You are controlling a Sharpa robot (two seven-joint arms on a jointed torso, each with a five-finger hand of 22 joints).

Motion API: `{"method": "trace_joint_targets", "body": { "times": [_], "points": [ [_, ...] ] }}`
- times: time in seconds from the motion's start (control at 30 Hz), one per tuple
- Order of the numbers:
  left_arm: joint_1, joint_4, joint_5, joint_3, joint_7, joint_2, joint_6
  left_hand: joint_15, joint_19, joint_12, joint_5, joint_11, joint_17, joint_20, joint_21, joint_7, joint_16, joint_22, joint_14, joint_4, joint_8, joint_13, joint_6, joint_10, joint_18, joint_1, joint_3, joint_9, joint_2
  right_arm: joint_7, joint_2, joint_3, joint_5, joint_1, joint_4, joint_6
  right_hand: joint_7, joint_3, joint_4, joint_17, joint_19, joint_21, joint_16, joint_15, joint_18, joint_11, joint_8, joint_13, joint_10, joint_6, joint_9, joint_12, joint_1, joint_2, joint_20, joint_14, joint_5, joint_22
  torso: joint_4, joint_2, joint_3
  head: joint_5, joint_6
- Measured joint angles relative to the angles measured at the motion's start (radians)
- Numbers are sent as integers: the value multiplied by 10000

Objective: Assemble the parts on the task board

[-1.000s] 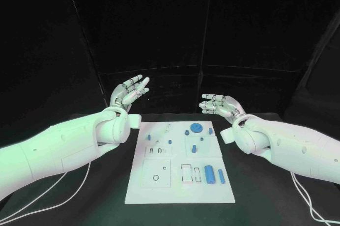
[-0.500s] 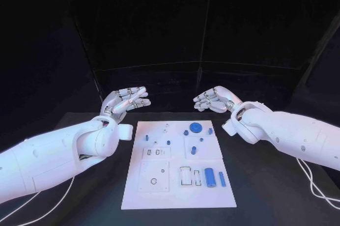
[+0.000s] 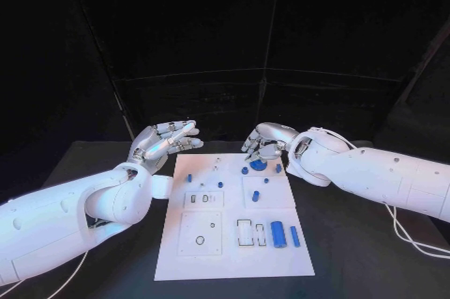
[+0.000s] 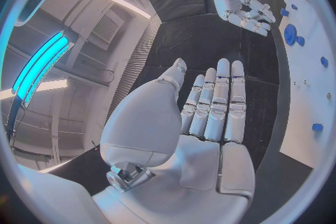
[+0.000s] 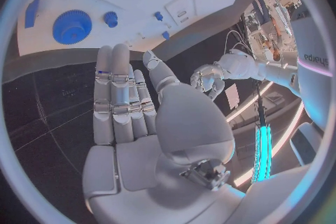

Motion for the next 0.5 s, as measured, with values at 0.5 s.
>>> {"method": "trace_joint_targets", "body": {
  "times": [0.5],
  "points": [
    [9, 212, -13, -1, -52, -71, 125, 0, 0, 0, 0, 0, 11, 0, 1, -37, 0, -7, -1, 1, 0, -1, 35, -1, -3, 0, 0, 2, 0, -1281, 327, 7, -2697, 23, 51, 796, -119, 155, 17, 4976, 290, 2768, 5484, -16, -1, -18, -73, 32, -534, -346, 8, 0, -240, -123, 6, 16, -8, 2045, 84, 436, -16, -75, 74]
  ]
}}
